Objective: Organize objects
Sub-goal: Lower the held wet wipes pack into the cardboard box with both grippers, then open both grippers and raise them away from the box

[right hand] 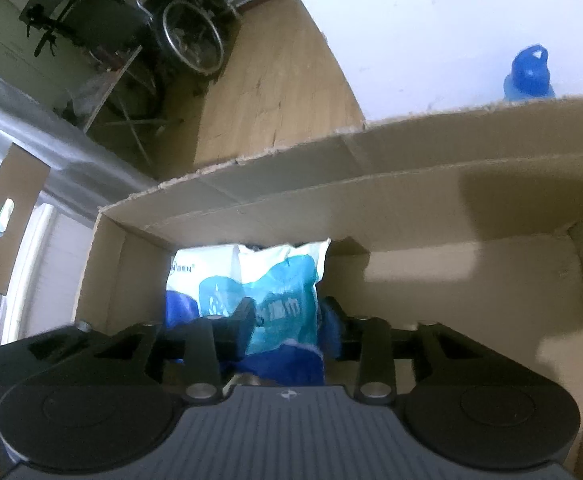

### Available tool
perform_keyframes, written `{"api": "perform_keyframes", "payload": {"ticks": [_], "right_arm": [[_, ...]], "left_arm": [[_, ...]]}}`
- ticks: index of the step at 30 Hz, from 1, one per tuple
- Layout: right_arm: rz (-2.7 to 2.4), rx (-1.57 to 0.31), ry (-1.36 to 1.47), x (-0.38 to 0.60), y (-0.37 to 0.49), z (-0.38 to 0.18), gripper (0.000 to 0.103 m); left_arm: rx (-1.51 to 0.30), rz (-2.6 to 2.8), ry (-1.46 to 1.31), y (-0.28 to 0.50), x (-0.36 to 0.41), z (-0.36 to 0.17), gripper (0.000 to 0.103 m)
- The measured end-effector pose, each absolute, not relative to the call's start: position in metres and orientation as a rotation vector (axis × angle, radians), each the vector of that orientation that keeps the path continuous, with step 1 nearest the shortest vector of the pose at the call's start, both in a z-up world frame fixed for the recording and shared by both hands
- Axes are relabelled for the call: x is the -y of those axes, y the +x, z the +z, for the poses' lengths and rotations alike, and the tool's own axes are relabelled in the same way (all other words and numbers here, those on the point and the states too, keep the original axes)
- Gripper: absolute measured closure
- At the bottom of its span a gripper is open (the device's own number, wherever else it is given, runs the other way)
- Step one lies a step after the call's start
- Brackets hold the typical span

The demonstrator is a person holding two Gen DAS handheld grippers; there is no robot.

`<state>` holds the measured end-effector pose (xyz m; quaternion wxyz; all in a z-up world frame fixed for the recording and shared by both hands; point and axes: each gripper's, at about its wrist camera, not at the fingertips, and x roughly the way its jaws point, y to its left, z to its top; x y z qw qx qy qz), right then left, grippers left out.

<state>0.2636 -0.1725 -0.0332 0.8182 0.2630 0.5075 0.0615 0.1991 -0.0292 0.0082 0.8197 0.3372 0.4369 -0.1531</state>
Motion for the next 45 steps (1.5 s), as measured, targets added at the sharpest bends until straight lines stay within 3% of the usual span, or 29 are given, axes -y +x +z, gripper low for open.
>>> {"api": "perform_keyframes", "payload": {"ticks": [11,26,37,45], "right_arm": [[0.135,-1.005,0.467,0.182,0.228,0.016,0.048],[0.171,-0.837,0.514,0.252,0.069,0.106,0.048],[0.008,-0.929,0.609,0.314,0.000,0.041,0.048],[-0.059,-1.017,0.661,0.327,-0.003,-0.016,0.048]], "left_arm": [[-0.805,-0.297,0.511,0.132,0.014,0.058,0.060],[-0.760,-0.385,0.353,0.065,0.023,0.108,0.059],[-0.862,-0.587,0.304,0.054,0.085,0.056,0.058],[-0.947,-0.634,0.355,0.075,0.124,0.002,0.050]]}}
